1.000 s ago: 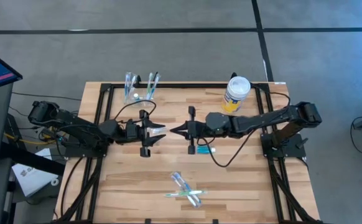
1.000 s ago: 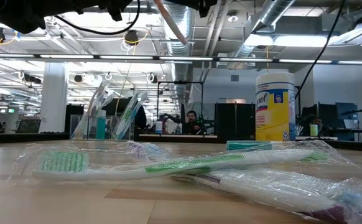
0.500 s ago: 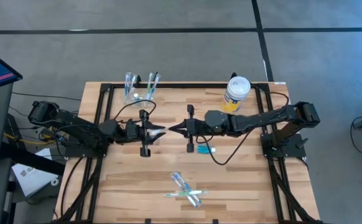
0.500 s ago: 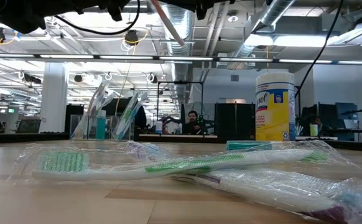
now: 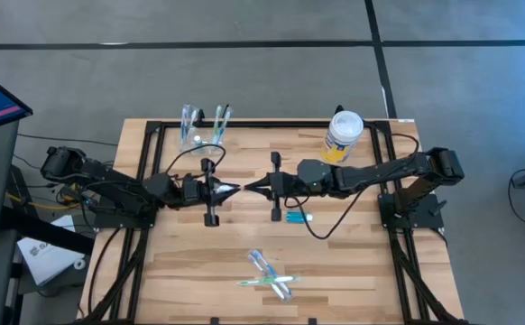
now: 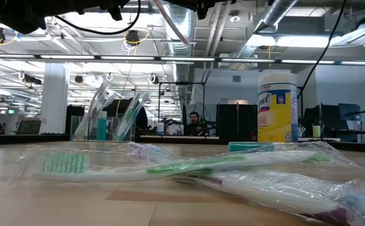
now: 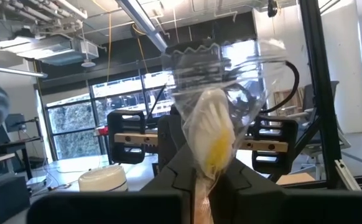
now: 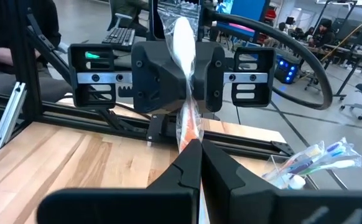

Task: Pick & Place toothbrushing station
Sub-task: Put the orange toothbrush into the transparent organizer

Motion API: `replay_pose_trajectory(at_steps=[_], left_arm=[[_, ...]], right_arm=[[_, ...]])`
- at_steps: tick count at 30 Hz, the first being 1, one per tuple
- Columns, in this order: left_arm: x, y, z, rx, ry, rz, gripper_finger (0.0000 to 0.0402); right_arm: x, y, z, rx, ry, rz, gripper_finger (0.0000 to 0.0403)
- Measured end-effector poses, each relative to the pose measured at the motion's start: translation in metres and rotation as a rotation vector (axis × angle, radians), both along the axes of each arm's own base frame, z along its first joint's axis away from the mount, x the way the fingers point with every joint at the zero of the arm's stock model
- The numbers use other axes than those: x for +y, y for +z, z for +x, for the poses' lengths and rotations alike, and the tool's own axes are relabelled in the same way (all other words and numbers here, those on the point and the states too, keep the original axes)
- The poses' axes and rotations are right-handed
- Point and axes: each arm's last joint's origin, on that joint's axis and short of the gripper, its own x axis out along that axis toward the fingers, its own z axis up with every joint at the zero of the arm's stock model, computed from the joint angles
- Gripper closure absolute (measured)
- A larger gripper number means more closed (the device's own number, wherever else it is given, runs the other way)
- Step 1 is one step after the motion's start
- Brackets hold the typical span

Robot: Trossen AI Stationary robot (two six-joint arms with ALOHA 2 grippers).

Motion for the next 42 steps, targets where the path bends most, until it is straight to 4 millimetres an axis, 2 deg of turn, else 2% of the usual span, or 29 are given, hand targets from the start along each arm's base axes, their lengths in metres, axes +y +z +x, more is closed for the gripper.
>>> replay_pose_trajectory(at_steps=[4, 12, 16, 24, 42], left_arm=[[0.001, -0.001, 0.0, 0.008, 0.018, -0.006, 0.0393], [0.001, -0.004, 0.001, 0.046, 0.05, -0.01, 0.0394], [0.003, -0.004, -0.001, 0.077, 0.082, -0.013, 0.0395], [0.021, 0.002, -0.016, 0.179, 0.222, -0.064, 0.0395], [0.101, -0.017, -0.033, 0.346, 0.589, -0.264, 0.0395]], right_arm=[[0.0, -0.001, 0.0, 0.008, 0.006, -0.021, 0.0382], [-0.004, 0.0, 0.0, 0.011, 0.005, -0.023, 0.0298], [-0.005, -0.001, 0.0, 0.017, 0.004, -0.023, 0.0279], [-0.004, -0.001, -0.001, 0.023, 0.002, -0.002, 0.0283], [0.004, -0.004, -0.002, 0.052, 0.025, 0.022, 0.029]])
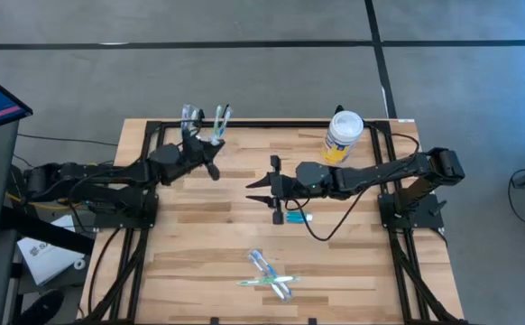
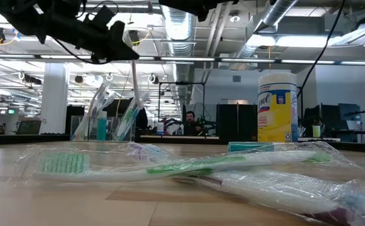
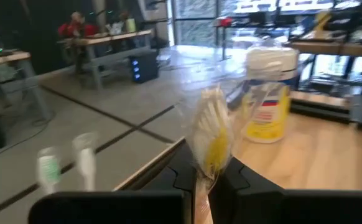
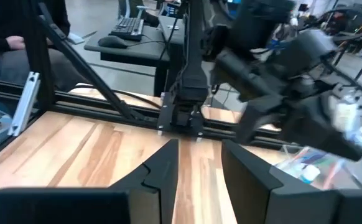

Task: Pick & Place toothbrushing station
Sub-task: Put the orange toothbrush into the transparent organizer

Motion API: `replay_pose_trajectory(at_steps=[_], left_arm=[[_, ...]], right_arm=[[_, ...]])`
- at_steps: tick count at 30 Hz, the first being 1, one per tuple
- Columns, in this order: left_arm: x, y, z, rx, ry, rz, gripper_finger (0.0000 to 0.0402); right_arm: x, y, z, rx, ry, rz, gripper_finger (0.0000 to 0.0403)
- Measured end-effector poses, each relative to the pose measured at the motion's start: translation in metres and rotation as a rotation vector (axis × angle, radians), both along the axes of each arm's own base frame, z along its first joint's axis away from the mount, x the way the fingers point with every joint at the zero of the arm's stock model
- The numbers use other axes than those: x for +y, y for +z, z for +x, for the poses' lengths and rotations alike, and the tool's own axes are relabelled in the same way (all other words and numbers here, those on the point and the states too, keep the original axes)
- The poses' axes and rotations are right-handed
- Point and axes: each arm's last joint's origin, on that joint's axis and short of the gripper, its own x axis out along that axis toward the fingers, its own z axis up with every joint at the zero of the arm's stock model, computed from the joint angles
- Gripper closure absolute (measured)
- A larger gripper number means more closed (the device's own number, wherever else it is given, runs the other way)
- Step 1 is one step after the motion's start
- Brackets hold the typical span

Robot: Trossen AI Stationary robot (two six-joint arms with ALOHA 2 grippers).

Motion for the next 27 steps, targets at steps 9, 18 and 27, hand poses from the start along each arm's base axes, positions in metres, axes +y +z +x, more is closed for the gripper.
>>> replay_pose_trajectory(at_steps=[9, 18, 27], left_arm=[[0.019, -0.001, -0.007, -0.014, 0.065, -0.029, 0.0395], [0.035, -0.001, -0.015, -0.009, 0.149, -0.031, 0.0395], [0.05, -0.006, -0.025, 0.017, 0.238, -0.063, 0.0395]], right_arm=[[0.0, -0.001, 0.0, 0.013, -0.001, 0.003, 0.029], [-0.002, -0.008, 0.004, 0.032, -0.008, 0.002, 0.029], [-0.003, -0.016, 0.008, 0.05, -0.01, 0.0, 0.029]])
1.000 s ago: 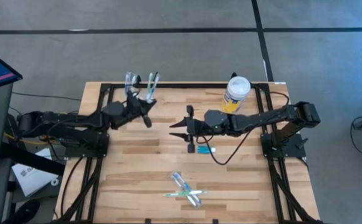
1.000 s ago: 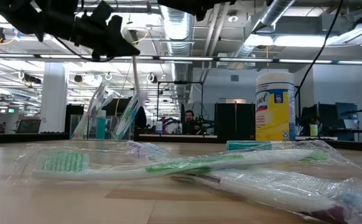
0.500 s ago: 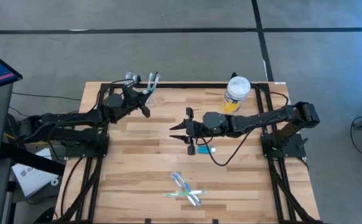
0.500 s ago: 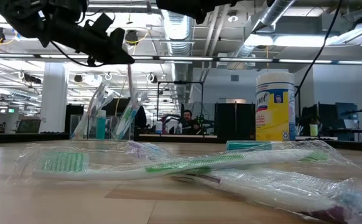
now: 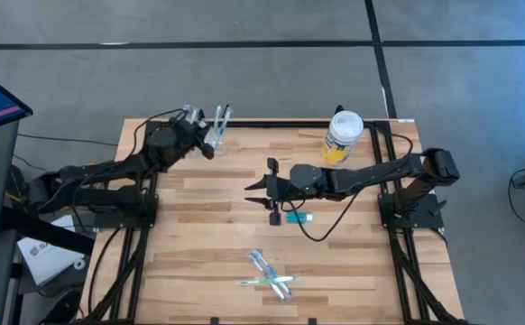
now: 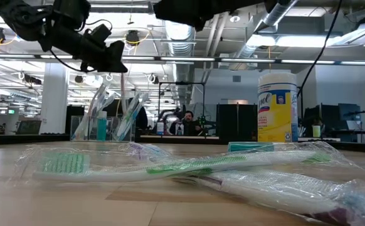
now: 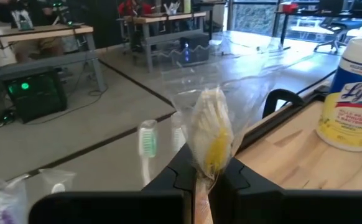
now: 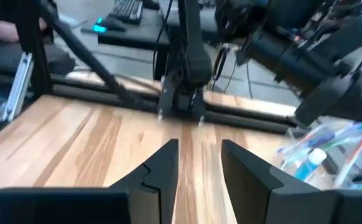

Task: Pick & Place toothbrushing station
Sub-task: Put the orange toothbrush into the transparent organizer

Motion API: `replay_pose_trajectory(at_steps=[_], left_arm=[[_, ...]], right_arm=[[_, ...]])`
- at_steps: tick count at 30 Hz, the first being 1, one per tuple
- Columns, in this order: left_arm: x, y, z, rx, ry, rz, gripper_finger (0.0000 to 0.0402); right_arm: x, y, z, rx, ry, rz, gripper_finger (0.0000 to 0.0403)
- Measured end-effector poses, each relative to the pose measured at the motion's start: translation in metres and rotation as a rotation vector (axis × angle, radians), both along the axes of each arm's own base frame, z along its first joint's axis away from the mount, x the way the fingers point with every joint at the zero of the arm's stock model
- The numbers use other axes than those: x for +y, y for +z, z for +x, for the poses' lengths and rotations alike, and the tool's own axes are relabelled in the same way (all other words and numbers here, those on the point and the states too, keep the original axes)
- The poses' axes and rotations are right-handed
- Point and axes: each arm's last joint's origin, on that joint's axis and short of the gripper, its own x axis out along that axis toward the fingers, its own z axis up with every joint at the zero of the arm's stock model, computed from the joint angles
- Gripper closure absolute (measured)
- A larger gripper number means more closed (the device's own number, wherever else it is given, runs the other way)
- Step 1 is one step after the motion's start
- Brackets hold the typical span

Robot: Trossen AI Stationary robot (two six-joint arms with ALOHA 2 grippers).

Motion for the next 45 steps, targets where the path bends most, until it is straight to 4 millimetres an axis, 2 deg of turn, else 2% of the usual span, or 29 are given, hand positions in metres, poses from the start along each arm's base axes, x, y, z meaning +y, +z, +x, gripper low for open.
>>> replay_pose_trajectory(at_steps=[14, 23, 34, 45], left_arm=[[0.011, -0.01, -0.006, 0.042, 0.052, -0.065, 0.0395], [0.018, -0.031, 0.004, 0.119, 0.055, -0.121, 0.0395], [0.028, -0.046, 0.008, 0.147, 0.07, -0.17, 0.0394], [0.029, -0.046, 0.008, 0.146, 0.066, -0.171, 0.037]], right_arm=[[-0.001, 0.003, 0.0, -0.02, -0.002, 0.002, 0.029], [-0.003, 0.003, 0.0, -0.02, -0.009, 0.002, 0.029], [-0.003, 0.003, 0.0, -0.017, -0.009, 0.001, 0.029], [-0.003, 0.003, 0.0, -0.017, -0.006, 0.002, 0.029]])
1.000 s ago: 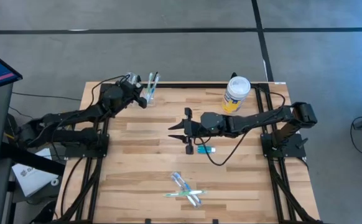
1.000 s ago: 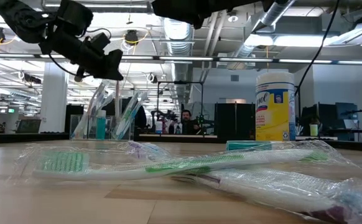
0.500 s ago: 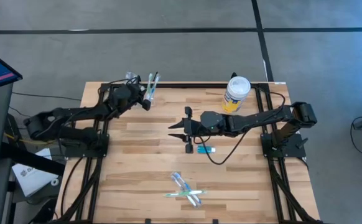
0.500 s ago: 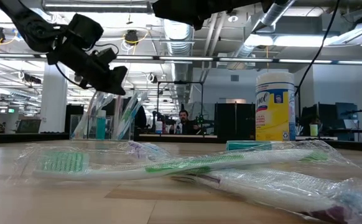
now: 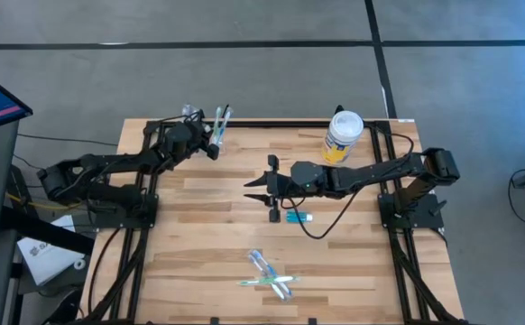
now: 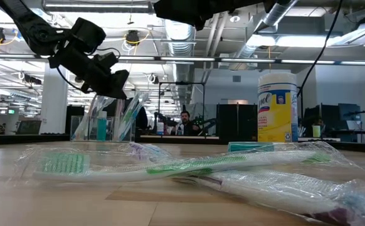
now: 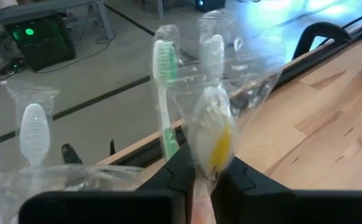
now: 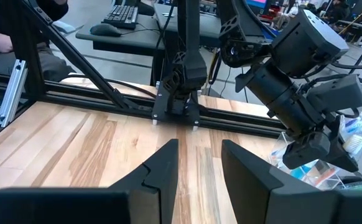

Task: Pick & Place toothbrushing station
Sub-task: Put the orange toothbrush into the transparent organizer

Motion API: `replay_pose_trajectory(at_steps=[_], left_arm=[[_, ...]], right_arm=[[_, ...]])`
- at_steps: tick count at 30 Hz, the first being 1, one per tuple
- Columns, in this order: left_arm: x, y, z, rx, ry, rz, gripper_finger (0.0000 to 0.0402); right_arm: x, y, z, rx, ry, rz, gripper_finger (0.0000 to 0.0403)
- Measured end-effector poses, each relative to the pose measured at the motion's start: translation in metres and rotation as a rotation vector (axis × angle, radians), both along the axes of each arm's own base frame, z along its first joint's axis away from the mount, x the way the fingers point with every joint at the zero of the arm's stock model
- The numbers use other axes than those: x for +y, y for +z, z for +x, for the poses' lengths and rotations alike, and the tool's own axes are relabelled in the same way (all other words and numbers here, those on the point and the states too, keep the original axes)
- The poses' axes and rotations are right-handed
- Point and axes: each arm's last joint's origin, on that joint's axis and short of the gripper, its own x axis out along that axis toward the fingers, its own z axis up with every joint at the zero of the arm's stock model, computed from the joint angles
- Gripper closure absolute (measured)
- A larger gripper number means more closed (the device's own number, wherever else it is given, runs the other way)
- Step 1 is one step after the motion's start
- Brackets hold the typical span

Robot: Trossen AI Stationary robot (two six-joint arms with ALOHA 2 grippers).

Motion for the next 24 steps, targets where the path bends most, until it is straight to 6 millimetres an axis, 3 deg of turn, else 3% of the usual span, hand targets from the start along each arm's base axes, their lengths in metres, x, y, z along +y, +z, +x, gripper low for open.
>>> replay_pose_trajectory(at_steps=[24], left_arm=[[0.0039, 0.0053, -0.0015, -0.035, 0.061, 0.053, 0.0272]], right_arm=[[0.0, 0.0, 0.0, 0.0, 0.0, 0.0, 0.029]])
